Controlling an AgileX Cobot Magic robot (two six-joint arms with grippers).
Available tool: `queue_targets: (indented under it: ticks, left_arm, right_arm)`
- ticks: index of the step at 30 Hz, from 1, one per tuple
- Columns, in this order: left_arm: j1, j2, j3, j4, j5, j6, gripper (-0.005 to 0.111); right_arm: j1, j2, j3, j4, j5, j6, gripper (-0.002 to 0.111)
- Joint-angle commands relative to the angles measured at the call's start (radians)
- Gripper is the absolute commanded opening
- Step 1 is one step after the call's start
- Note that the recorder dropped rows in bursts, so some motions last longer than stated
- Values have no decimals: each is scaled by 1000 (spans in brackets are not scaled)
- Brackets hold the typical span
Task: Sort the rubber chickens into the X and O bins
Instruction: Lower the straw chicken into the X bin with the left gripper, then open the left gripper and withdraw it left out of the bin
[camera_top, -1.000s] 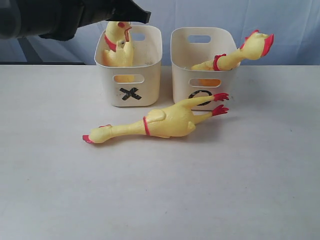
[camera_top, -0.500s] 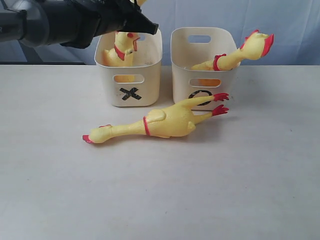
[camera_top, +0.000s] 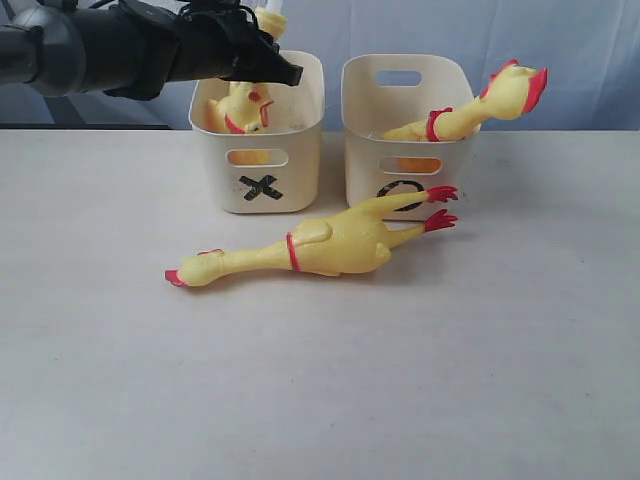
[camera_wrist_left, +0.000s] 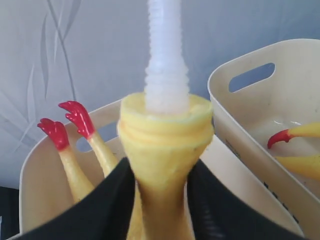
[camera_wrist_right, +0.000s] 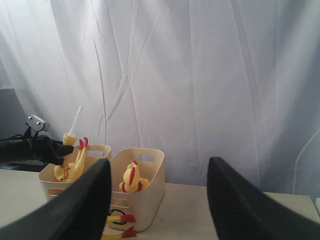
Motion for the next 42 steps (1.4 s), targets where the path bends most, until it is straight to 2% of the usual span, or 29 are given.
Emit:
queue_targets:
  ticks: [1,14,20,23,39,41,42]
  left_arm:
    - [10,12,-3,-14,21,-4,42]
    - [13,25,11,-6,62,-4,42]
    - [19,25,11,-6,84,-4,59]
    - [19,25,11,-6,81,-4,62]
    - [19,-28,11,33,119,-4,62]
    - [19,-59,11,58,145,-10,61]
    - [27,-76,11,66,200,-10,56]
  right_arm:
    - [0,-3,1,1,-1,2,54]
    - [0,-3,1,1,-1,2,54]
    - [0,-3,1,5,-1,2,54]
    - [0,-3,1,5,-1,2,54]
    - [0,1,1,42,-1,2,54]
    - [0,5,1,76,-1,0,54]
    - [0,10,1,102,-1,0,54]
